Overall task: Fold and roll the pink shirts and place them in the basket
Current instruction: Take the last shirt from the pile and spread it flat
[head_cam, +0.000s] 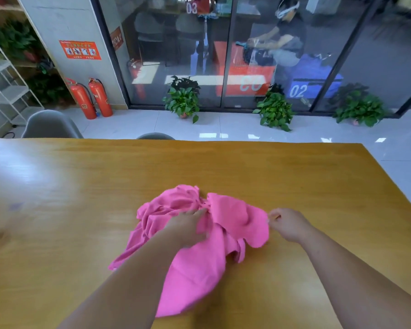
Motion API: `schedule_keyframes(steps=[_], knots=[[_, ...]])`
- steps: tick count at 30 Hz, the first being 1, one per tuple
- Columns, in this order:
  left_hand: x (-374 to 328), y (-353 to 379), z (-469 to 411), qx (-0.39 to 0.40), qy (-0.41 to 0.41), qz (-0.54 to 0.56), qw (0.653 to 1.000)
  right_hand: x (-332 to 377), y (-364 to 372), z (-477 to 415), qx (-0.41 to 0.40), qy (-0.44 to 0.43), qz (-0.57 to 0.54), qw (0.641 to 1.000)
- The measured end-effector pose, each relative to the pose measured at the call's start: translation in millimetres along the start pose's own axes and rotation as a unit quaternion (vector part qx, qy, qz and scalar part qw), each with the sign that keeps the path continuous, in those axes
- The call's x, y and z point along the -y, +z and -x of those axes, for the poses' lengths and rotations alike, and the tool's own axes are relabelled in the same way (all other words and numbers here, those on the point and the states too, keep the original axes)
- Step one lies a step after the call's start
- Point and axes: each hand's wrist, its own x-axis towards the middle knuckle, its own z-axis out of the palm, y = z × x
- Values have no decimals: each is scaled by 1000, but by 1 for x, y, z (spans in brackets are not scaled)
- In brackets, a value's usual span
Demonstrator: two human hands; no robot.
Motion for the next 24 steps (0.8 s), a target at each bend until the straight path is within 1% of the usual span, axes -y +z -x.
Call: schedule_keyframes(steps=[1,2,4,7,9,10,12,13,14,17,18,20,24], knots=[[0,14,2,17,3,-26,1000,-10,7,3,17,-10,8,1000],[1,24,4,24,6,-41,999,-18,13,7,17,-26,26,999],[10,35,7,17,13,-51,998,-29,25,10,7,-71,62,996],[34,35,5,28,25,-54,998,-28,38,10,42,-145,83,985],[43,27,6,43,30,-59,997,-21,43,10,60,-168,113,977],[42,20,7,50,26,-48,997,-19,47,9,61,-179,122,974],[34,8,9,54,5,9,998,-15,53,9,72,-193,139,968],[29,6,8,41,-3,33,999,-14,56,9,77,-200,154,965],[23,4,8,11,-12,46,999,-12,59,10,79,-207,172,960],[8,8,6,-117,-44,36,992,-12,69,11,53,-214,214,952],[2,9,6,-142,-54,28,988,-14,72,10,41,-213,227,949],[-6,12,5,-168,-62,9,984,-18,77,8,14,-207,240,949],[-4,12,-2,-195,-83,21,977,-20,75,-1,2,-163,166,973]])
